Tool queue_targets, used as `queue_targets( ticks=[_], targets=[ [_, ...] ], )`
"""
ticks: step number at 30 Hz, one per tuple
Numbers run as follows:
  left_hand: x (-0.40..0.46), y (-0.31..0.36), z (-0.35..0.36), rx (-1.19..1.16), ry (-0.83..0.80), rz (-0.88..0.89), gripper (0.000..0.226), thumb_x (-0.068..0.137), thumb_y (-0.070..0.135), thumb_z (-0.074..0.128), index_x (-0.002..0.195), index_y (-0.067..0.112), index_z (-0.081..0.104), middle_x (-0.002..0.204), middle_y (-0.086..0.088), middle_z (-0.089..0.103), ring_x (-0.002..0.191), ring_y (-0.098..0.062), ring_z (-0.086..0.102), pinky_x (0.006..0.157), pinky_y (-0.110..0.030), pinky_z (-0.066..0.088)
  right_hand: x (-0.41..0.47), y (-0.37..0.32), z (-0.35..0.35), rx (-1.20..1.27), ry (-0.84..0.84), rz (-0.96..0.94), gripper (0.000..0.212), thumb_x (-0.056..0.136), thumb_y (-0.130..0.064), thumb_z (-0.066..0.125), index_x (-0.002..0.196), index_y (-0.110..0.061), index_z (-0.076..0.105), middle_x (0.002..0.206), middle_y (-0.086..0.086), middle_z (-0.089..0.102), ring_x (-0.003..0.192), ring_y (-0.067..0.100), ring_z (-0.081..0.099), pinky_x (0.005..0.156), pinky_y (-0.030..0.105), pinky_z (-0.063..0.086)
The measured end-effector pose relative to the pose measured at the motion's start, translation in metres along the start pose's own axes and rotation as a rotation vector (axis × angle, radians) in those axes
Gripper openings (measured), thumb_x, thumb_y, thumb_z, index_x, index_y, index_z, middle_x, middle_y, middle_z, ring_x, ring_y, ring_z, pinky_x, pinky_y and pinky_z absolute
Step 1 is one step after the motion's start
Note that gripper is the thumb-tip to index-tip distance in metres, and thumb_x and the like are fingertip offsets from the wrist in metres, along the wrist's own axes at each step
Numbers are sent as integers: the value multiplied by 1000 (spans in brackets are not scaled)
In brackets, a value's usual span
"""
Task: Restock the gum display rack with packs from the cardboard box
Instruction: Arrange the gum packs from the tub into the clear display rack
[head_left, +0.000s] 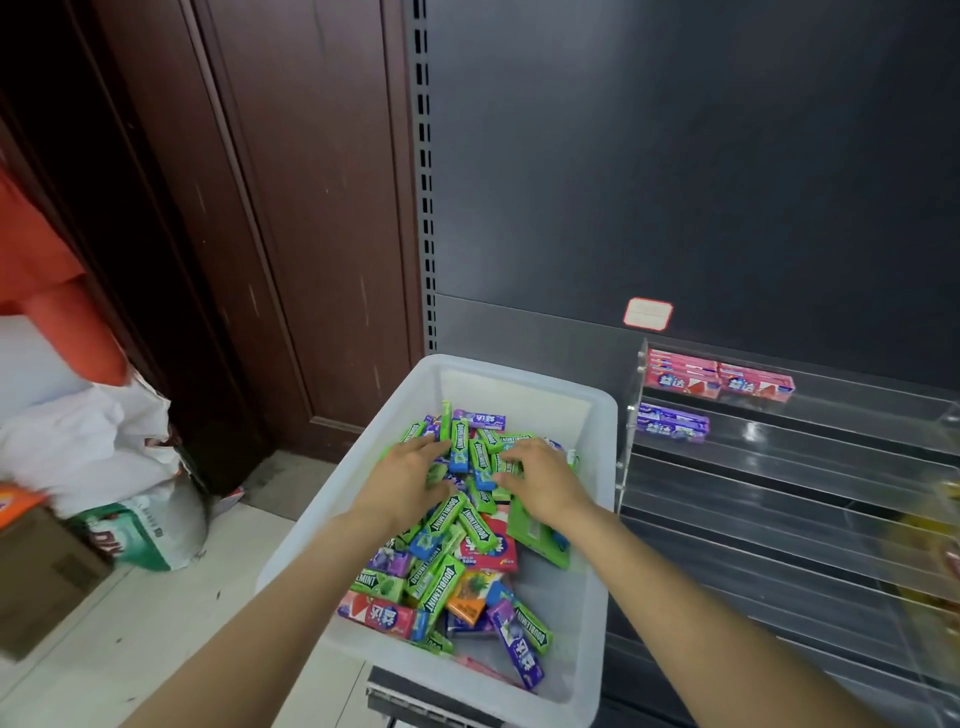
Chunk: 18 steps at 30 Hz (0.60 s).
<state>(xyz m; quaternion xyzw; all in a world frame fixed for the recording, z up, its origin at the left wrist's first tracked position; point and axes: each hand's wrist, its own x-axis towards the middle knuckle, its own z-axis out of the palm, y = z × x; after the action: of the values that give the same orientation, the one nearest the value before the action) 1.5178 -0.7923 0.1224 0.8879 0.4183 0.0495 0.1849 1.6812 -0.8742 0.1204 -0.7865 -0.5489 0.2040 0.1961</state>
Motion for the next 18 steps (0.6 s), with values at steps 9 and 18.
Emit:
queue_targets(
  ticks=[9, 18],
  targets=[
    [5, 3, -1, -51, 75, 6, 50, 91, 29, 58, 138, 21, 43, 142, -2, 43, 128, -24, 36, 106, -34, 32, 15, -7, -9, -26, -36, 19, 76, 78, -17, 74, 143, -15, 36, 139, 9, 43, 130, 26, 40, 106, 34, 33],
    [20, 13, 2, -2, 165, 62, 51, 88, 28, 62, 136, 21, 46, 142, 2, 42, 128, -23, 35, 104, -38, 35, 1, 2, -36, 341, 292, 36, 15, 85, -8, 66, 96, -14, 58, 93, 0, 58, 84, 18, 58, 75, 27, 45]
  ],
)
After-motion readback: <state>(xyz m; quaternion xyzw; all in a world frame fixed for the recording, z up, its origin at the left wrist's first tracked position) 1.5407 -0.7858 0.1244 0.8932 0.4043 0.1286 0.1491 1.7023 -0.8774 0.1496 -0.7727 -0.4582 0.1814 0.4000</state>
